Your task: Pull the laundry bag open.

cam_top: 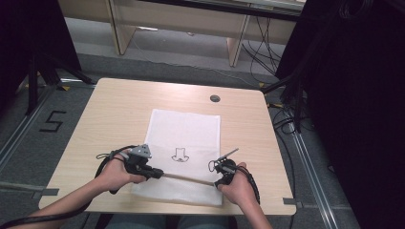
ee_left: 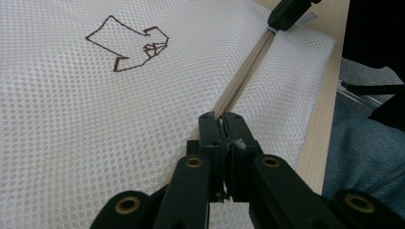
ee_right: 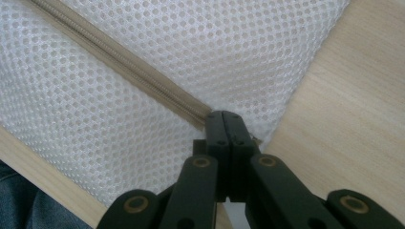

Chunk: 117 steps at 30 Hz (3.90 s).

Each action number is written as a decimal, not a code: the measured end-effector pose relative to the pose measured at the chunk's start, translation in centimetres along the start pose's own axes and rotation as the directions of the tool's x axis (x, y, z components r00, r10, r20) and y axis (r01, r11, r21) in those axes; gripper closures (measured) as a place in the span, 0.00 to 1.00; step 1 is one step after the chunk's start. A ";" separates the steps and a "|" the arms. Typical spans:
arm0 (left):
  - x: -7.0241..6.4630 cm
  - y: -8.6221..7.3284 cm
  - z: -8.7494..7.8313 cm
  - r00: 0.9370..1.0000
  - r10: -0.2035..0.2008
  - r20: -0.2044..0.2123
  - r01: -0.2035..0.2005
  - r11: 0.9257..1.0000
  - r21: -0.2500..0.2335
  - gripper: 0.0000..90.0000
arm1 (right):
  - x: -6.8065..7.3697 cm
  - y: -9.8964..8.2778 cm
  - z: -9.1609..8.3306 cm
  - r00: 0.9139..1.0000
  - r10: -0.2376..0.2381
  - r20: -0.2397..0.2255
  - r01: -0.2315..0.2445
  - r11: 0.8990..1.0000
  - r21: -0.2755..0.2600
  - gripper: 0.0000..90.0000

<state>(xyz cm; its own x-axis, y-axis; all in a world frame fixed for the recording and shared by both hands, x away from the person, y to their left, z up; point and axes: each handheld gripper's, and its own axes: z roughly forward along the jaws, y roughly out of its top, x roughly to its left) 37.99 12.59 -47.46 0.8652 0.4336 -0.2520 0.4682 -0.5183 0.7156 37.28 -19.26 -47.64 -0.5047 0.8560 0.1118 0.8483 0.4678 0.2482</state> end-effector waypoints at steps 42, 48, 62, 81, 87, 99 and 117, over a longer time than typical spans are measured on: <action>0.6 -1.1 -1.3 1.000 -0.026 -0.011 0.026 1.000 -0.006 0.97 | 0.0 0.0 0.0 1.000 0.004 0.002 -0.004 1.000 0.003 1.00; 0.6 -1.3 -1.5 0.999 -0.045 -0.009 0.045 0.999 -0.001 0.97 | 0.0 0.1 0.1 1.000 0.003 0.011 -0.003 1.000 0.002 1.00; 1.0 -1.6 -2.1 0.998 -0.055 -0.018 0.055 0.999 -0.003 0.97 | -0.1 0.1 0.1 1.000 -0.019 0.008 0.019 1.000 -0.002 1.00; 1.2 -2.0 -2.5 0.998 -0.054 -0.032 0.054 0.999 -0.002 0.97 | -0.1 0.1 0.1 1.000 -0.011 0.007 0.011 1.000 -0.001 1.00; 1.4 -2.1 -2.7 0.999 -0.043 -0.023 0.043 0.999 -0.001 0.97 | 0.0 0.1 0.1 1.000 0.002 0.019 -0.002 1.000 0.003 1.00; 1.7 -2.4 -3.2 0.998 -0.042 -0.045 0.042 0.999 0.003 0.97 | -0.1 0.1 0.1 1.000 -0.013 0.010 0.013 1.000 0.001 1.00; 2.0 -2.7 -3.6 0.997 -0.055 -0.053 0.056 0.998 0.003 0.97 | -0.1 0.1 0.1 1.000 -0.009 0.008 0.009 1.000 0.004 1.00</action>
<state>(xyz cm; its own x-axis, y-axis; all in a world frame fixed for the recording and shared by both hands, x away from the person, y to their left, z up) 37.77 17.49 -47.55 0.8272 0.5001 -0.2563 0.5162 -0.4959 0.6984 37.43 -19.24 -47.69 -0.5114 0.8532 0.1022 0.8441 0.4765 0.2458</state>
